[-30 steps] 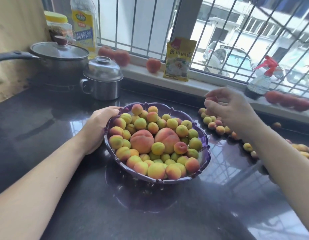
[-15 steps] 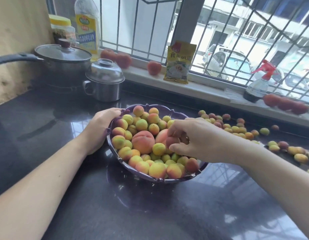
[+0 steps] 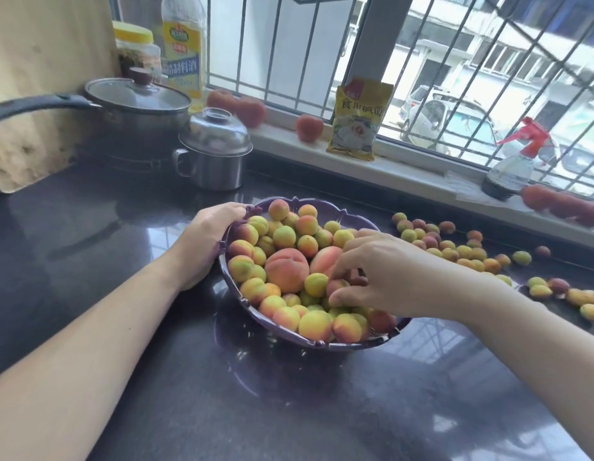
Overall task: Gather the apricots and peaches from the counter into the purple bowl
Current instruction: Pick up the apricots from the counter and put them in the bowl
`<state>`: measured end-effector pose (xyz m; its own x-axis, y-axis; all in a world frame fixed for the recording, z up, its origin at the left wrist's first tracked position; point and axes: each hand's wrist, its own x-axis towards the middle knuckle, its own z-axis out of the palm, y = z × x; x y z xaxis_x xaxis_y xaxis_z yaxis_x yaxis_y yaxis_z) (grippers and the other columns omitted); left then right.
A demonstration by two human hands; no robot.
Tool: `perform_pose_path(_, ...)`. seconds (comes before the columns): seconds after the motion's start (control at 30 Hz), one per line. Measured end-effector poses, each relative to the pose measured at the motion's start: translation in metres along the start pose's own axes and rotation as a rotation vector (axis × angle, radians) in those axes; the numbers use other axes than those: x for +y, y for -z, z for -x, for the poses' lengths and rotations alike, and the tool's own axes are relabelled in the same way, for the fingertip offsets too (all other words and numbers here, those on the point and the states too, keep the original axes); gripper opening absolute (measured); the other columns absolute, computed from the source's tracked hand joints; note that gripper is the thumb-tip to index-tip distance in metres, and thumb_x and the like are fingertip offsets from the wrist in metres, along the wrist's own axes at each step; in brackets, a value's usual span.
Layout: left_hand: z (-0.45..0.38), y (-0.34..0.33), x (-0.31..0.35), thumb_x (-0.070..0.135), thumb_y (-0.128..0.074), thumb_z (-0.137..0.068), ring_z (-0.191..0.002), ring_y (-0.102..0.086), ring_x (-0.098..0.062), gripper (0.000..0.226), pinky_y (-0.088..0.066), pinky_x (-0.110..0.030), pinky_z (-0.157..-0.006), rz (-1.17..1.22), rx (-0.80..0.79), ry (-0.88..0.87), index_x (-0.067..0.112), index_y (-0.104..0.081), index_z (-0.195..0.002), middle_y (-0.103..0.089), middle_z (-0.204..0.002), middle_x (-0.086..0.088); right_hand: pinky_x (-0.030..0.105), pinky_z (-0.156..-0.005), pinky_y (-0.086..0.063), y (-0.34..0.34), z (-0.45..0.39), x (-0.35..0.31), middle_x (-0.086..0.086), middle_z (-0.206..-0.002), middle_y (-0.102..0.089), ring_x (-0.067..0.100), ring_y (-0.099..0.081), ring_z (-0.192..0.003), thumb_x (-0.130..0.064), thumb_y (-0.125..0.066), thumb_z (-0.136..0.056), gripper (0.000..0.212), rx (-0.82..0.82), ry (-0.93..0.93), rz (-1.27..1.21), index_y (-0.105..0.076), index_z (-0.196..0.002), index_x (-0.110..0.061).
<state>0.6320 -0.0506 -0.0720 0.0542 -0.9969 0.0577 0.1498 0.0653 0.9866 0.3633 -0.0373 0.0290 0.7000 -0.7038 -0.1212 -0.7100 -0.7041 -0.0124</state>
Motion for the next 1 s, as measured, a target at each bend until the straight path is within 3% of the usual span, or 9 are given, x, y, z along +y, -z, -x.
perform_pose_path(0.17,-0.001,-0.001,0.000,0.028,-0.054,-0.092,-0.106,-0.070,-0.038,0.047,-0.052,-0.062,-0.105,0.003,0.003,-0.015,-0.003,-0.073,-0.120,-0.072,-0.122,-0.031,0.016,-0.074,-0.043,0.001,-0.001,-0.003,-0.019,-0.095,-0.058,0.002,-0.052,-0.088,-0.053,-0.066,-0.089,0.021,0.014,0.004,0.005,-0.060,-0.102,-0.038)
perform_pose_path(0.3,-0.002,-0.001,-0.002,0.024,-0.053,-0.098,-0.103,-0.072,-0.032,0.038,-0.057,-0.048,-0.096,0.003,0.021,-0.038,0.000,-0.075,-0.118,-0.075,-0.118,-0.026,0.026,-0.082,-0.047,0.005,0.000,-0.001,-0.017,-0.093,-0.059,0.005,-0.050,-0.092,-0.053,-0.064,-0.090,0.022,0.000,0.016,0.077,-0.066,-0.103,-0.036)
perform_pose_path(0.4,-0.001,-0.002,-0.002,0.013,-0.046,-0.106,-0.101,-0.073,-0.029,0.034,-0.057,-0.045,-0.094,-0.022,0.036,-0.050,0.001,-0.076,-0.115,-0.076,-0.116,-0.025,0.032,-0.087,-0.046,0.005,0.000,0.003,-0.018,-0.090,-0.058,0.006,-0.049,-0.091,-0.053,-0.062,-0.091,0.019,-0.001,0.024,0.147,-0.066,-0.099,-0.037)
perform_pose_path(0.5,-0.002,-0.003,-0.001,0.012,-0.046,-0.106,-0.101,-0.073,-0.029,0.034,-0.058,-0.045,-0.093,-0.027,0.041,-0.046,0.000,-0.076,-0.116,-0.076,-0.117,-0.025,0.031,-0.087,-0.046,0.004,0.001,0.005,-0.018,-0.089,-0.058,0.005,-0.049,-0.091,-0.053,-0.060,-0.092,0.015,0.001,0.021,0.147,-0.062,-0.094,-0.038)
perform_pose_path(0.63,-0.002,-0.001,-0.002,0.015,-0.047,-0.106,-0.103,-0.071,-0.032,0.035,-0.055,-0.052,-0.099,-0.025,0.037,-0.042,-0.003,-0.074,-0.119,-0.074,-0.118,-0.028,0.029,-0.088,-0.043,0.006,-0.001,0.006,-0.016,-0.095,-0.060,0.008,-0.049,-0.095,-0.054,-0.059,-0.093,0.021,-0.018,0.011,0.161,-0.068,-0.101,-0.036)
perform_pose_path(0.73,-0.002,-0.001,-0.002,0.016,-0.048,-0.106,-0.100,-0.069,-0.032,0.035,-0.054,-0.051,-0.096,-0.025,0.032,-0.048,-0.006,-0.073,-0.118,-0.070,-0.119,-0.034,0.026,-0.087,-0.038,0.008,0.003,0.015,-0.025,-0.092,-0.055,0.006,-0.048,-0.096,-0.056,-0.063,-0.090,0.022,-0.011,0.002,0.117,-0.065,-0.106,-0.041)
perform_pose_path(0.9,-0.003,-0.002,-0.001,0.015,-0.047,-0.107,-0.101,-0.072,-0.031,0.035,-0.056,-0.050,-0.097,-0.022,0.034,-0.053,-0.003,-0.074,-0.118,-0.075,-0.118,-0.028,0.030,-0.080,-0.026,0.016,0.014,0.023,-0.028,-0.085,-0.042,-0.002,-0.040,-0.090,-0.045,-0.066,-0.092,0.015,-0.023,-0.092,0.149,-0.059,-0.106,-0.045)
perform_pose_path(1.0,-0.002,-0.002,-0.001,0.014,-0.047,-0.106,-0.101,-0.072,-0.031,0.035,-0.056,-0.050,-0.098,-0.027,0.038,-0.052,-0.004,-0.074,-0.118,-0.074,-0.118,-0.028,0.035,-0.089,-0.034,0.007,0.014,0.025,-0.029,-0.083,-0.046,0.006,-0.043,-0.093,-0.049,-0.068,-0.089,0.016,0.010,-0.080,0.131,-0.055,-0.097,-0.046)
